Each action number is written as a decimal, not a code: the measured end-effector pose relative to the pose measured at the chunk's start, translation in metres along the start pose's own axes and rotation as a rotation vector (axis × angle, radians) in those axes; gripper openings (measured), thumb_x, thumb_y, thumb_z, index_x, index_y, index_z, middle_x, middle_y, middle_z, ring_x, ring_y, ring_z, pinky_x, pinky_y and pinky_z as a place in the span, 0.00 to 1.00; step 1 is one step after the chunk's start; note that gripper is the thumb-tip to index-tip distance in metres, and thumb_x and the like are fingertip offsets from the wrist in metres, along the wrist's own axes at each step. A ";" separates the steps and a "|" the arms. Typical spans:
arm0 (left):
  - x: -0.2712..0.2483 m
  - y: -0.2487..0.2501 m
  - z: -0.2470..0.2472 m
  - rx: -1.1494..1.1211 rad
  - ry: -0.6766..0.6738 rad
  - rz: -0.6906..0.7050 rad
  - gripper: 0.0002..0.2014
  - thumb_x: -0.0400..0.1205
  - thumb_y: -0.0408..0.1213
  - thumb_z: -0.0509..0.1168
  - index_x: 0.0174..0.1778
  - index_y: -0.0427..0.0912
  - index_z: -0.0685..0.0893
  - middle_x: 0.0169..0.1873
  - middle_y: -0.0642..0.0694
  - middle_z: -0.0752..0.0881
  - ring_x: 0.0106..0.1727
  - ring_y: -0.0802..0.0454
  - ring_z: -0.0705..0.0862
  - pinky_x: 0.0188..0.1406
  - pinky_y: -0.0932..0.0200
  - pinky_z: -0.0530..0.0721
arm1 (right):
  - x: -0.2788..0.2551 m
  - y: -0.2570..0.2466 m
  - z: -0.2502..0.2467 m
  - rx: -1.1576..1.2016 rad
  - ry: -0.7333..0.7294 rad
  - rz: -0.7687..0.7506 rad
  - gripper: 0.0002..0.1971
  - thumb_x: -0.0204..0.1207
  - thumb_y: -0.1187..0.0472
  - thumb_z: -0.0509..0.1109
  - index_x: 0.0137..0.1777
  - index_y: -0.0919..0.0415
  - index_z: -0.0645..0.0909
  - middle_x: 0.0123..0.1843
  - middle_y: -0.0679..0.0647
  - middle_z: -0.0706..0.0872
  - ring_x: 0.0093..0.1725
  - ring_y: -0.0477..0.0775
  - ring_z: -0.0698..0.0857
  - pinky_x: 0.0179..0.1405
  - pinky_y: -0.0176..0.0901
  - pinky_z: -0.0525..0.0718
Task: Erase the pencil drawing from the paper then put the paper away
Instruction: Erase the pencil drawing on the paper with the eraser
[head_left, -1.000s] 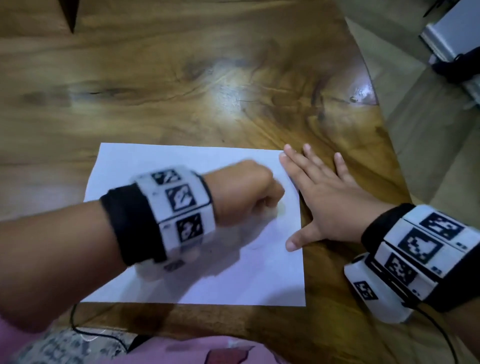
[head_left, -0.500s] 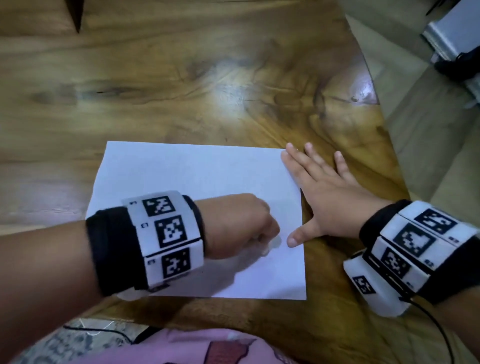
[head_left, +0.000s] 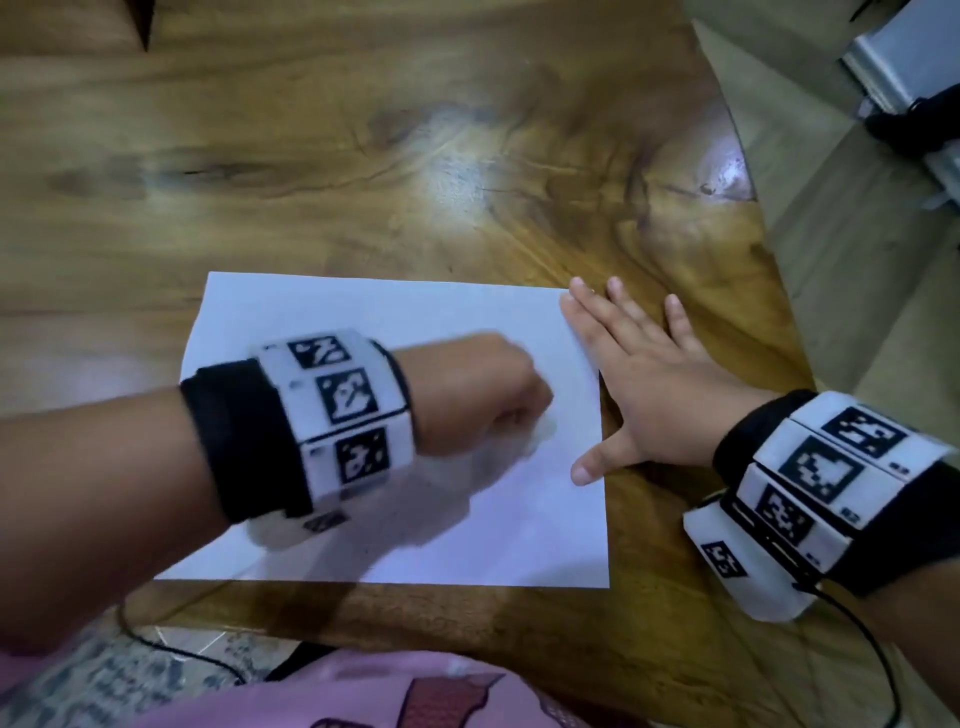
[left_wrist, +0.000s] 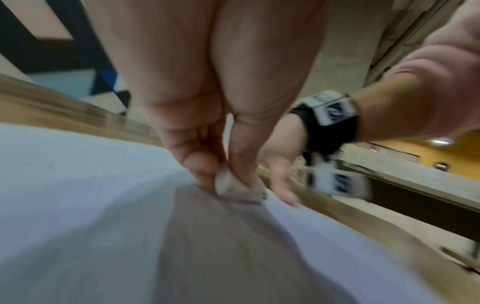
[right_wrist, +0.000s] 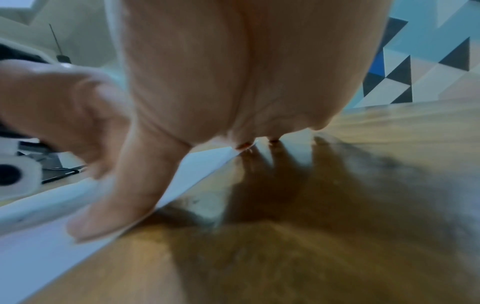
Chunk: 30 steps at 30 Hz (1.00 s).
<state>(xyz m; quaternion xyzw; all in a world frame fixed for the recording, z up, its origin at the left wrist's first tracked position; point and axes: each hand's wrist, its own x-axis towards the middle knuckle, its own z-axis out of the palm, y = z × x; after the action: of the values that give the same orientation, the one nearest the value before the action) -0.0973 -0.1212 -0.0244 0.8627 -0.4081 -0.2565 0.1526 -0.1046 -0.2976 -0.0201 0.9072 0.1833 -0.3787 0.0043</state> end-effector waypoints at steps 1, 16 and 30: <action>0.011 -0.004 -0.005 0.016 0.067 -0.047 0.04 0.75 0.33 0.63 0.42 0.40 0.82 0.42 0.42 0.85 0.44 0.43 0.81 0.41 0.58 0.69 | 0.000 0.000 0.000 0.002 0.000 -0.001 0.73 0.51 0.26 0.73 0.76 0.51 0.18 0.69 0.38 0.14 0.72 0.44 0.17 0.77 0.64 0.27; 0.024 -0.019 -0.021 -0.020 0.174 -0.191 0.08 0.74 0.39 0.68 0.46 0.41 0.84 0.38 0.47 0.82 0.40 0.50 0.76 0.37 0.63 0.66 | -0.001 -0.001 -0.001 -0.005 -0.001 0.007 0.73 0.52 0.26 0.73 0.76 0.50 0.18 0.70 0.38 0.13 0.74 0.46 0.18 0.77 0.64 0.27; 0.007 -0.028 -0.017 -0.126 0.226 -0.209 0.06 0.71 0.39 0.71 0.41 0.43 0.87 0.37 0.45 0.87 0.39 0.47 0.81 0.32 0.64 0.71 | 0.000 -0.001 0.001 0.006 -0.001 0.007 0.73 0.51 0.27 0.74 0.76 0.50 0.18 0.69 0.38 0.13 0.73 0.45 0.18 0.77 0.64 0.27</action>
<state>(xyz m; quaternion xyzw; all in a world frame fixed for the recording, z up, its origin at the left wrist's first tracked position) -0.0665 -0.1083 -0.0260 0.9126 -0.2793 -0.1974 0.2239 -0.1053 -0.2972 -0.0207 0.9076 0.1789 -0.3798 0.0033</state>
